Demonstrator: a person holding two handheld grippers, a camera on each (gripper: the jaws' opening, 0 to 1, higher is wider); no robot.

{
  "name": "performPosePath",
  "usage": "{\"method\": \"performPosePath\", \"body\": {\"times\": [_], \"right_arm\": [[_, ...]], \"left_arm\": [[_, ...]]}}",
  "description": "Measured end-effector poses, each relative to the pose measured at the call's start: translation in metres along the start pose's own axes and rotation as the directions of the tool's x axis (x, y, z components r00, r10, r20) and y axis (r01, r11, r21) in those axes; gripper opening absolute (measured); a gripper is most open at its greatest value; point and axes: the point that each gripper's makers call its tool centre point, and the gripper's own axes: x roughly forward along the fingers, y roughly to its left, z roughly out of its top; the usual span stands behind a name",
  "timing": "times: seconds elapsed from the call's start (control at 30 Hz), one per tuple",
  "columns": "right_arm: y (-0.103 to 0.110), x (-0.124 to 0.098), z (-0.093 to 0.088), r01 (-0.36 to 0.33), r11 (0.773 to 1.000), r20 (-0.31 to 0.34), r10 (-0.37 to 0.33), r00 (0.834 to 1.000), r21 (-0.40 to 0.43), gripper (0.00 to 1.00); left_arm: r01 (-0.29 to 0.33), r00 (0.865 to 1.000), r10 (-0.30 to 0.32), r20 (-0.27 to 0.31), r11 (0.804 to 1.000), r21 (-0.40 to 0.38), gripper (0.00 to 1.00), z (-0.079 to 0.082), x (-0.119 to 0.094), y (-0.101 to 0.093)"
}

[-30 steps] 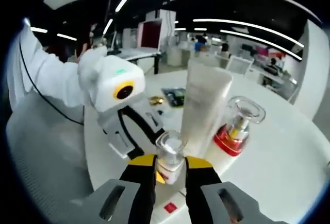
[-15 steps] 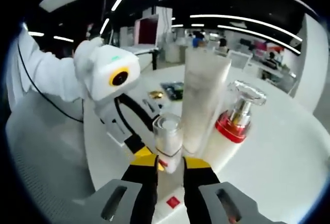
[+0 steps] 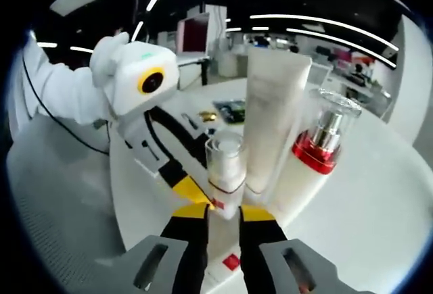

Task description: Arrange the skincare products in the storage area until every visible bottle or jar stands upright without overlapping.

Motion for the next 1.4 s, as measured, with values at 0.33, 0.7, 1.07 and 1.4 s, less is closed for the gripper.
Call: {"method": "performPosePath", "body": {"times": [0.33, 0.7, 1.07, 1.4], "right_arm": [[-0.001, 0.007, -0.006, 0.006, 1.000, -0.008, -0.006, 1.000, 0.007, 0.07], [-0.003, 0.016, -0.016, -0.004, 1.000, -0.040, 0.004, 0.999, -0.002, 0.06], [-0.005, 0.015, -0.013, -0.049, 0.998, -0.031, 0.048, 0.998, -0.036, 0.15], [0.000, 0.020, -0.013, -0.078, 0.996, -0.042, 0.076, 0.996, -0.053, 0.14]], "left_arm": [[-0.018, 0.999, 0.017, -0.028, 0.998, -0.055, 0.18, -0.006, -0.001, 0.002], [-0.003, 0.999, 0.001, -0.044, 0.999, -0.053, 0.11, -0.008, -0.003, -0.009], [0.072, 0.997, -0.073, -0.017, 0.994, -0.082, 0.11, 0.000, -0.001, -0.034], [0.038, 0.999, -0.042, -0.035, 0.994, -0.101, 0.14, -0.008, 0.002, -0.022]]}}
